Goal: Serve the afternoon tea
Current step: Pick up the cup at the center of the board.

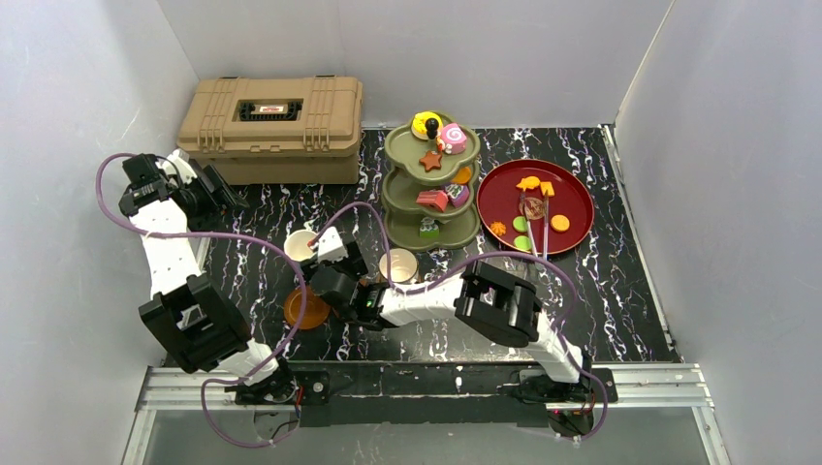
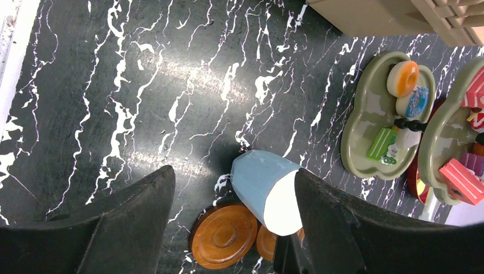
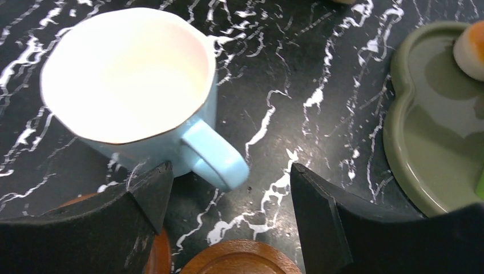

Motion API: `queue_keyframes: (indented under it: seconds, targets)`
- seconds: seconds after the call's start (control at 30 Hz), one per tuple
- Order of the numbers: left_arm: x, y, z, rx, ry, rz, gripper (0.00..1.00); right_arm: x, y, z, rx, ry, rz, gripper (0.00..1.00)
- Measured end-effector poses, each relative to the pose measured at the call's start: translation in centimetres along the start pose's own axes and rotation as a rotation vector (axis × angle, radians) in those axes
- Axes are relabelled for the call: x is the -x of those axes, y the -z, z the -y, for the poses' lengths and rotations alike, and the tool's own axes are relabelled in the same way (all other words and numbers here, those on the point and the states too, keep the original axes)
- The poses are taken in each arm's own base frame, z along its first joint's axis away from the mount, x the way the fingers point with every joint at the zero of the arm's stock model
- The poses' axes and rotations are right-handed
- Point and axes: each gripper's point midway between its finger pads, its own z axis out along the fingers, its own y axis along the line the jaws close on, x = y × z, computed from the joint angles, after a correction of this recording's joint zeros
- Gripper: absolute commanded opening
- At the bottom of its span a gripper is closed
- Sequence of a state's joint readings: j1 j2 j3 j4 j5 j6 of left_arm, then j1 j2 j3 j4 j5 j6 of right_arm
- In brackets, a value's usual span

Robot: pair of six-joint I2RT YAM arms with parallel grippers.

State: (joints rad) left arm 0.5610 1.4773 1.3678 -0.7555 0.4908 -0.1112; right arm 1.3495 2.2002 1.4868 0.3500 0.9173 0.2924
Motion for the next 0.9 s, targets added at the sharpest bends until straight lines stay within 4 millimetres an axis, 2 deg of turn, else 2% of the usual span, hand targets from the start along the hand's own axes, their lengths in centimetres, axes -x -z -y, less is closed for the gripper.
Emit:
queue_keyframes:
  seconds: [0.07,0.2,0.3,0.47,0.53,0.6,0.73,0.83,0.9]
  targets:
    - [0.0,0.0,0.1,-0.004,-0.004,0.001,0.74,0.5,0.1,-0.6,0.034,0.012,0.011,0.83]
    - [0.0,0.0,0.1,-0.009,-0.009,0.000,0.74,0.1,0.0,-2.5,0.167,0.051,-0.016,0.81]
    - [0.0,0.0,0.2,-0.012,-0.015,0.000,0.74,-0.2,-0.6,-2.9,0.271,0.056,-0.064,0.79]
    - [0.0,0.0,0.2,-0.017,-0.020,0.001,0.73,1.4,-1.7,0.6,0.345,0.030,-0.112,0.78]
    - [0.1,0.0,0.2,-0.017,-0.024,0.003,0.73,2.9,-1.6,2.0,0.373,0.032,-0.112,0.79]
    - [0.2,0.0,0.2,-0.017,-0.028,0.008,0.73,4.5,-1.0,2.3,0.409,0.034,-0.095,0.79]
    - [0.3,0.0,0.2,-0.018,-0.031,0.013,0.73,6.7,0.6,0.7,0.516,0.062,-0.075,0.80]
    - [0.3,0.0,0.2,-0.019,-0.031,0.013,0.73,7.0,1.6,-1.0,0.637,0.104,-0.111,0.77]
    - [0.3,0.0,0.3,-0.020,-0.032,0.014,0.73,7.2,1.8,-1.8,0.720,0.122,-0.138,0.80]
